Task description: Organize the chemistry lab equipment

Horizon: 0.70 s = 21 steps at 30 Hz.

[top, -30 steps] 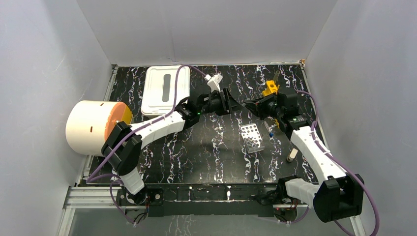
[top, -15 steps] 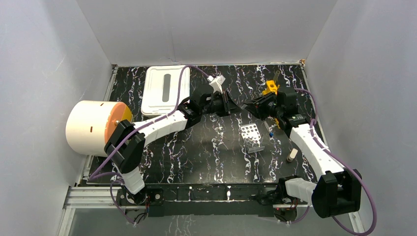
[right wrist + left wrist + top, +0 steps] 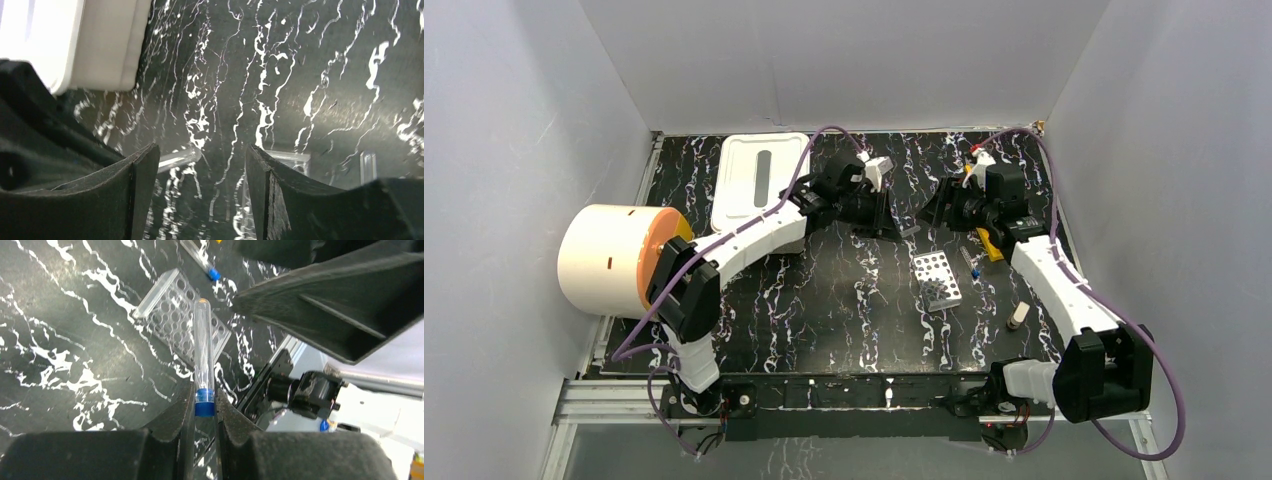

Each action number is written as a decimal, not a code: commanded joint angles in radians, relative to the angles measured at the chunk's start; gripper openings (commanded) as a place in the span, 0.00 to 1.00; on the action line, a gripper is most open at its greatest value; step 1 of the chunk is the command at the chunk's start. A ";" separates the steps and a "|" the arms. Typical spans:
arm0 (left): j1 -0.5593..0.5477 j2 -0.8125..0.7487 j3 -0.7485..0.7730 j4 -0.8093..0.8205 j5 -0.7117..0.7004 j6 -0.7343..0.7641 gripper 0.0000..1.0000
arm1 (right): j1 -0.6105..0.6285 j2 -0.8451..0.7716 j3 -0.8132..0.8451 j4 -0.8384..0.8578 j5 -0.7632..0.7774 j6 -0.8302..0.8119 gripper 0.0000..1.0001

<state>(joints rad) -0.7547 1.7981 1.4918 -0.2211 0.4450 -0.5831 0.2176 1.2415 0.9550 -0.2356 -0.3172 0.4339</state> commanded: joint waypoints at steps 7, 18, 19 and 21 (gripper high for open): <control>0.076 0.015 0.131 -0.363 0.275 0.267 0.00 | 0.031 -0.178 -0.067 0.166 -0.351 -0.690 0.71; 0.096 0.025 0.239 -0.545 0.317 0.412 0.00 | 0.268 -0.124 -0.009 -0.011 -0.243 -0.958 0.59; 0.102 0.023 0.238 -0.552 0.317 0.415 0.00 | 0.273 -0.119 -0.002 -0.024 -0.244 -0.968 0.57; 0.114 0.014 0.232 -0.554 0.317 0.417 0.00 | 0.284 -0.107 0.016 -0.048 -0.240 -0.989 0.54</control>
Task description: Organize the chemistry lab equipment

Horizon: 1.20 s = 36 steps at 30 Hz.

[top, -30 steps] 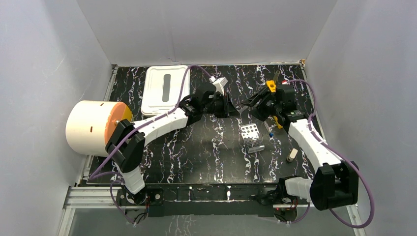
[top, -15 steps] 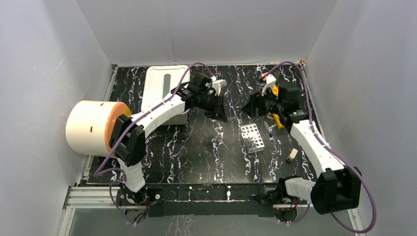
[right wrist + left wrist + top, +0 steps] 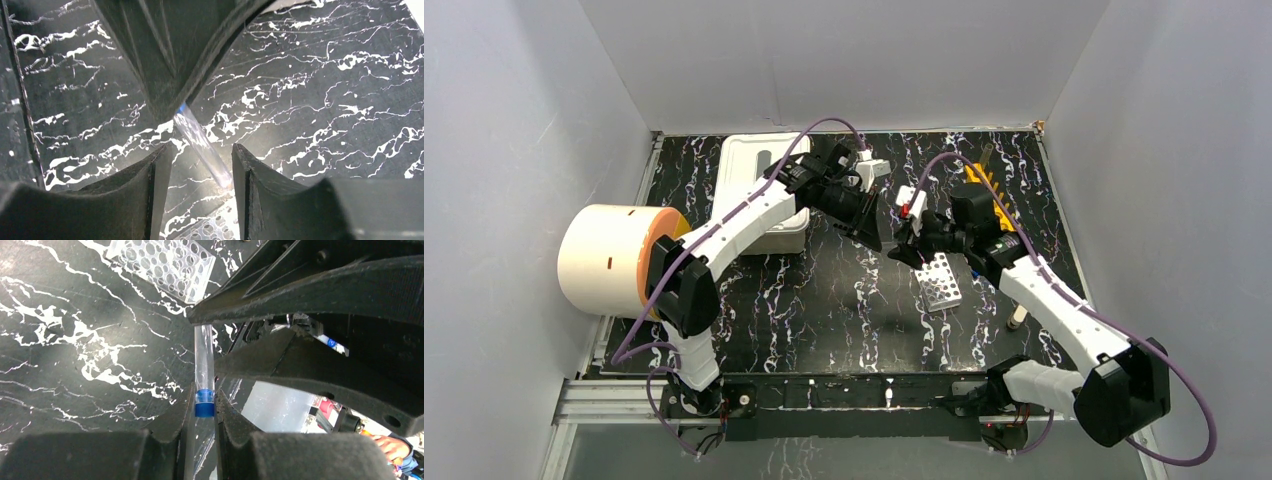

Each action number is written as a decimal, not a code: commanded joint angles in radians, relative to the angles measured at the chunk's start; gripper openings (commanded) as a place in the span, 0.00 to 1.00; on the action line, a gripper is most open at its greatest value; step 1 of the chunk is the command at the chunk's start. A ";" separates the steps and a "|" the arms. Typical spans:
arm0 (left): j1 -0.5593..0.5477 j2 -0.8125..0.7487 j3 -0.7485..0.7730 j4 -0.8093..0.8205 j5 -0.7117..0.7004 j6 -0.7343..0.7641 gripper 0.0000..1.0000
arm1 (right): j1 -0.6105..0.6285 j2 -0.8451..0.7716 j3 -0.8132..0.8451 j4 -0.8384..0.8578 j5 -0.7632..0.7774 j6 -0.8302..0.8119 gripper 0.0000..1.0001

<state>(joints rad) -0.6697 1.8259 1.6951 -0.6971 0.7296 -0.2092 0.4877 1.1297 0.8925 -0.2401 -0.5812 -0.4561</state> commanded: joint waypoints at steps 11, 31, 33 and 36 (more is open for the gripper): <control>0.036 -0.030 0.023 -0.090 0.056 0.039 0.00 | 0.069 0.100 0.144 -0.055 0.053 -0.166 0.49; 0.055 -0.014 0.036 -0.081 0.111 0.024 0.00 | 0.101 0.171 0.208 -0.113 -0.015 -0.187 0.28; 0.063 -0.011 0.037 -0.078 0.118 0.014 0.00 | 0.099 0.179 0.215 -0.125 -0.020 -0.174 0.23; 0.086 -0.013 0.036 -0.057 0.131 -0.012 0.19 | 0.100 0.175 0.207 -0.118 -0.020 -0.148 0.19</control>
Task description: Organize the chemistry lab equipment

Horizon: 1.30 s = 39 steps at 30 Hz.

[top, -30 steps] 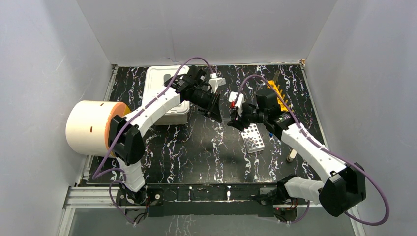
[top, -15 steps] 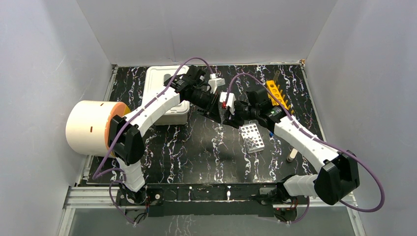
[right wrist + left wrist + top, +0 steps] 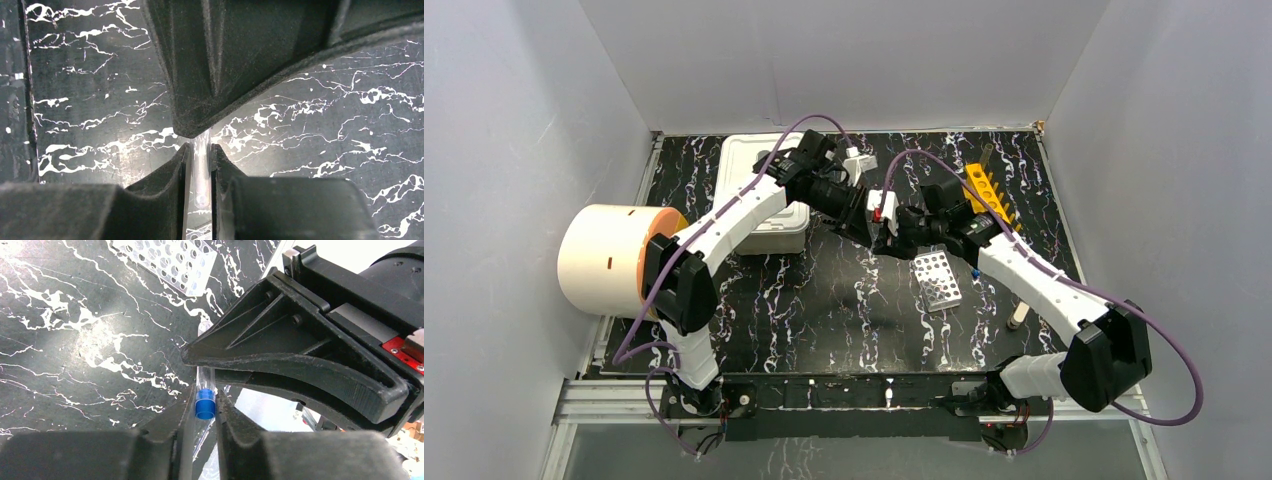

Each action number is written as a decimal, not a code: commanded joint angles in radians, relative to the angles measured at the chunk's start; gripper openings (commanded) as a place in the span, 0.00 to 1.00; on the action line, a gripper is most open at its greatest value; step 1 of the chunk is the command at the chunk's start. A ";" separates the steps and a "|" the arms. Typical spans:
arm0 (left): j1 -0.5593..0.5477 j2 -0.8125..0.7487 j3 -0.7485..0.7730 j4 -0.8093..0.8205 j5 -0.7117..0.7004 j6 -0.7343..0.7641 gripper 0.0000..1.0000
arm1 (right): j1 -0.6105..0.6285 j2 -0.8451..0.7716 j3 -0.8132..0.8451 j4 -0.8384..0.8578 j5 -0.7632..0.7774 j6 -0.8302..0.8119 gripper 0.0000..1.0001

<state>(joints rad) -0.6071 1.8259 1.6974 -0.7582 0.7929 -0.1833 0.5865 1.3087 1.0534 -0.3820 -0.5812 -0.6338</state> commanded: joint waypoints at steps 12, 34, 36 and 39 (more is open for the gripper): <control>0.122 -0.183 -0.115 0.387 -0.060 -0.308 0.85 | -0.007 -0.092 -0.108 0.355 0.093 0.378 0.19; 0.110 -0.372 -0.501 0.916 -0.020 -0.475 0.72 | -0.027 -0.075 -0.032 0.617 0.368 1.216 0.20; 0.092 -0.364 -0.512 0.948 -0.021 -0.492 0.71 | -0.027 -0.081 -0.040 0.640 0.373 1.266 0.21; 0.070 -0.348 -0.529 1.016 -0.029 -0.547 0.68 | -0.028 -0.084 -0.040 0.654 0.374 1.296 0.21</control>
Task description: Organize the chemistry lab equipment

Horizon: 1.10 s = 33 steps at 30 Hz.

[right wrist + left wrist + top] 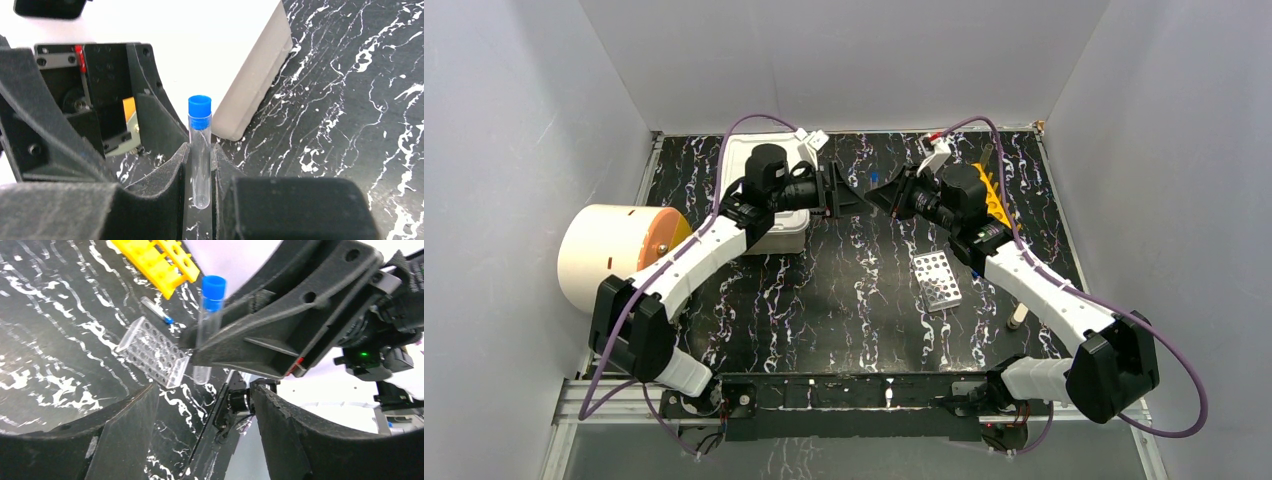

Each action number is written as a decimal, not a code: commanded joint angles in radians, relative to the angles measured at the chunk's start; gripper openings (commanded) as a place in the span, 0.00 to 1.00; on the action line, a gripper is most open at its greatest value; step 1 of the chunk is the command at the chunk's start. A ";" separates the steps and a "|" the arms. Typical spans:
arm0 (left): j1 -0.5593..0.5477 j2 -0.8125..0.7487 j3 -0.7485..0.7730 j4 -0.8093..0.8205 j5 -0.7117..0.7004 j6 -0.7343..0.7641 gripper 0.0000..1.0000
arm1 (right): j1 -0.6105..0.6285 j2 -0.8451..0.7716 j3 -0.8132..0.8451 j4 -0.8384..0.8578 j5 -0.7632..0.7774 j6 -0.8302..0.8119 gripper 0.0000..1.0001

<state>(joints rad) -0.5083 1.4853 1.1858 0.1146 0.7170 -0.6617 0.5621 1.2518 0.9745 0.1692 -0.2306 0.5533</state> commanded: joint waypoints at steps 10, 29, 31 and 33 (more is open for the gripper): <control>-0.050 0.043 -0.018 0.212 0.000 -0.159 0.35 | -0.009 -0.031 0.036 0.118 -0.004 0.190 0.22; -0.052 0.033 0.050 -0.166 0.088 0.344 0.00 | -0.055 -0.032 0.234 -0.344 0.011 0.000 0.69; -0.052 0.025 0.052 -0.199 0.084 0.399 0.00 | -0.072 -0.022 0.267 -0.406 -0.044 -0.007 0.71; -0.052 0.026 0.062 -0.232 0.082 0.456 0.00 | -0.078 -0.006 0.300 -0.461 -0.085 -0.016 0.73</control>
<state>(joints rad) -0.5568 1.5566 1.1957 -0.0128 0.7712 -0.3885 0.5068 1.2472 1.1816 -0.1341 -0.2443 0.5930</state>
